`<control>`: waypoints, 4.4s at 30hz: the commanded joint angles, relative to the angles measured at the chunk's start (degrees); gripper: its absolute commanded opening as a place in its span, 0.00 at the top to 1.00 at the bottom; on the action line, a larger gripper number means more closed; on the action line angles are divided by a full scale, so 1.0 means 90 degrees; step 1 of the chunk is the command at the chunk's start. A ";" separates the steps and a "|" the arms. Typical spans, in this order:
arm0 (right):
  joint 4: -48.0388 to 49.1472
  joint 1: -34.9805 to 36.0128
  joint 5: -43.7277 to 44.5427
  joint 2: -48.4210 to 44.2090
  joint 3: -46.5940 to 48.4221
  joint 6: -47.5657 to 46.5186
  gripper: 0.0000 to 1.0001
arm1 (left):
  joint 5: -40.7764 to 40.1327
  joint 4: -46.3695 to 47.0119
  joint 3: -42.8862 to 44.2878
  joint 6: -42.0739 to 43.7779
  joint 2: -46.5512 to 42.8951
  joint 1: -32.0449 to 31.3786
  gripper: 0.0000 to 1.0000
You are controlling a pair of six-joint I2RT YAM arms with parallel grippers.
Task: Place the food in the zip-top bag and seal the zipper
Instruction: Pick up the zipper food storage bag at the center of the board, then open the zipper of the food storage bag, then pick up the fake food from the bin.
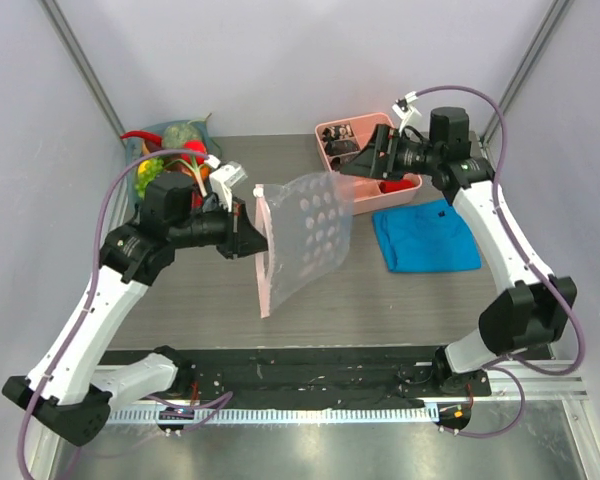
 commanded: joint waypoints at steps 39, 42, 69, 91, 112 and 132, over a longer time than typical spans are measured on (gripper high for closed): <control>-0.1575 0.4910 0.5998 0.0565 0.1143 -0.2114 0.36 | -0.1478 0.0084 0.0000 -0.4343 0.1729 0.0513 1.00; -0.1536 0.4900 0.6329 0.0644 0.1124 -0.2212 0.40 | -0.1341 0.0153 -0.0078 -0.4353 0.1651 0.0513 1.00; -0.2953 0.2800 0.3029 -0.0245 0.1261 -0.0935 0.99 | -0.0563 -0.1673 0.1981 -0.0067 0.3348 0.1383 1.00; -0.2424 0.1931 0.3010 0.0156 0.1075 0.1371 0.99 | -0.3587 0.2476 -0.0566 -0.0252 0.1122 0.3138 0.15; -0.2473 0.1931 0.4064 0.0556 0.1465 0.1293 0.99 | 0.1345 0.2573 0.0010 -0.2125 0.0830 0.3157 0.12; -0.3538 0.2029 0.5090 0.0371 0.2472 0.0385 0.99 | -0.4406 0.4205 -0.0508 0.1428 0.3377 0.3558 0.38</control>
